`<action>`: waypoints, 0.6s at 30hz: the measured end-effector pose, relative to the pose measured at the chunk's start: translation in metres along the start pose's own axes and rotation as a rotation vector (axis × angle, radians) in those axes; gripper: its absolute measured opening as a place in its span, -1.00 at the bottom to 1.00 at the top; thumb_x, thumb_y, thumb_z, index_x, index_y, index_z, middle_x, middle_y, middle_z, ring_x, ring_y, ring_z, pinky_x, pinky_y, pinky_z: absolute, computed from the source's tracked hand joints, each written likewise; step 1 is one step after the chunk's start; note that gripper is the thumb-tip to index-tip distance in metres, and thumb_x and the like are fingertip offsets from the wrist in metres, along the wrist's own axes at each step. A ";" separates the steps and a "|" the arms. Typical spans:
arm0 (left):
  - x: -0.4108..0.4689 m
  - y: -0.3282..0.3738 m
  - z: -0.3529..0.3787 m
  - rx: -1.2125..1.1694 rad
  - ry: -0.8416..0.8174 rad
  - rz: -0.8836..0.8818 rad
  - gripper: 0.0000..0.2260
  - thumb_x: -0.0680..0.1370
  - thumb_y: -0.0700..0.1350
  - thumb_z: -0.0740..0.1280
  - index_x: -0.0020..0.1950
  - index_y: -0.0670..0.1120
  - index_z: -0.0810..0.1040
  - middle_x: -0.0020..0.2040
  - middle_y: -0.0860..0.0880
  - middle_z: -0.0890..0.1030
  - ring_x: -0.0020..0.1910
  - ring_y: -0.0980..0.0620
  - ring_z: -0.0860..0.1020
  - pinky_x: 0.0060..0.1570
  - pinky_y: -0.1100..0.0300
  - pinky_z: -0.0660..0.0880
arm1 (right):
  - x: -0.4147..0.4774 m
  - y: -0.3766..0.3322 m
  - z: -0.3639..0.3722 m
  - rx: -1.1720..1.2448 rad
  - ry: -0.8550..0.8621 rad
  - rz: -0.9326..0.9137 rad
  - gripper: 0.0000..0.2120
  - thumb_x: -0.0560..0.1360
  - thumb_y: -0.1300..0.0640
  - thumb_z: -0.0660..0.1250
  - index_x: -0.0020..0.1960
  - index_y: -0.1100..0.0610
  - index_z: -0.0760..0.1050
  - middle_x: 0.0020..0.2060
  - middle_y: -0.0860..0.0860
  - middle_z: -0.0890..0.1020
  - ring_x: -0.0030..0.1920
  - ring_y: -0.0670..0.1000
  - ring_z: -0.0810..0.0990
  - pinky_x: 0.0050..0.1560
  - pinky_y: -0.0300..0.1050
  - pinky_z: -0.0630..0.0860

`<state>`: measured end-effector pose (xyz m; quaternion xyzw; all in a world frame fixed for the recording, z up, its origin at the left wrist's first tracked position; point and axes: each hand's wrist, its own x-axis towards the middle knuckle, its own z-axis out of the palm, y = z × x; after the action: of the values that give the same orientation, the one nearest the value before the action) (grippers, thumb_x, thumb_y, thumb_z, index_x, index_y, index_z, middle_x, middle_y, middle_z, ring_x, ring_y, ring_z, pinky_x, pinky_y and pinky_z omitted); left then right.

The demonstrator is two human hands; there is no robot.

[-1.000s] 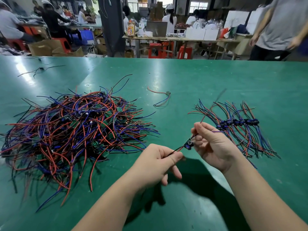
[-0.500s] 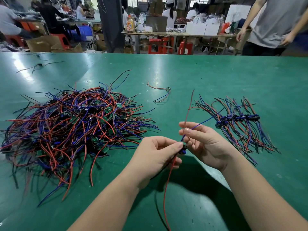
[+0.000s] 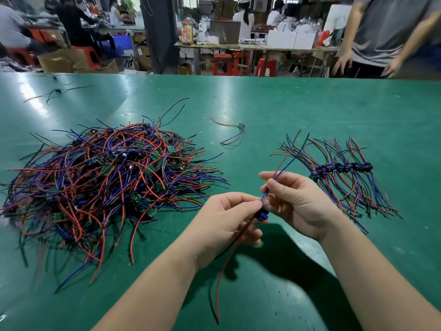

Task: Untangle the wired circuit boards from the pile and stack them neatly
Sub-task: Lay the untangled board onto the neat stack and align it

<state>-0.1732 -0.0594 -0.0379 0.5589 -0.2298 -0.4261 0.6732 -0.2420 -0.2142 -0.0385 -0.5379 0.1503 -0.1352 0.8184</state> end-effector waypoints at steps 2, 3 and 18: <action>0.000 -0.002 0.000 0.064 0.045 0.004 -0.85 0.54 -0.14 0.36 -0.21 -0.12 0.65 -0.28 -0.11 0.65 -0.43 0.01 0.59 -0.41 0.22 0.54 | -0.001 0.003 0.002 -0.167 0.011 -0.033 -0.85 0.21 0.15 0.44 -0.23 0.07 0.70 -0.39 0.04 0.64 -0.44 -0.08 0.53 -0.37 -0.29 0.47; 0.001 -0.003 0.000 0.081 0.066 0.007 -0.84 0.52 -0.14 0.37 -0.24 -0.12 0.64 -0.28 -0.12 0.65 -0.42 0.00 0.60 -0.41 0.24 0.53 | -0.001 0.004 0.004 -0.213 0.009 -0.042 -0.84 0.18 0.13 0.46 -0.24 0.08 0.70 -0.39 0.06 0.64 -0.44 -0.07 0.53 -0.37 -0.28 0.45; -0.002 -0.002 0.000 0.137 -0.034 -0.101 -0.80 0.52 -0.19 0.36 -0.31 -0.13 0.64 -0.35 -0.13 0.64 -0.40 0.00 0.60 -0.41 0.28 0.49 | 0.004 -0.015 -0.013 0.088 0.217 -0.055 -0.89 0.23 0.25 0.40 -0.44 0.08 0.56 -0.47 0.01 0.61 -0.48 -0.08 0.59 -0.48 -0.33 0.50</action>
<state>-0.1747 -0.0579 -0.0392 0.6071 -0.2415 -0.4522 0.6071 -0.2439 -0.2320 -0.0302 -0.4878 0.2171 -0.2215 0.8160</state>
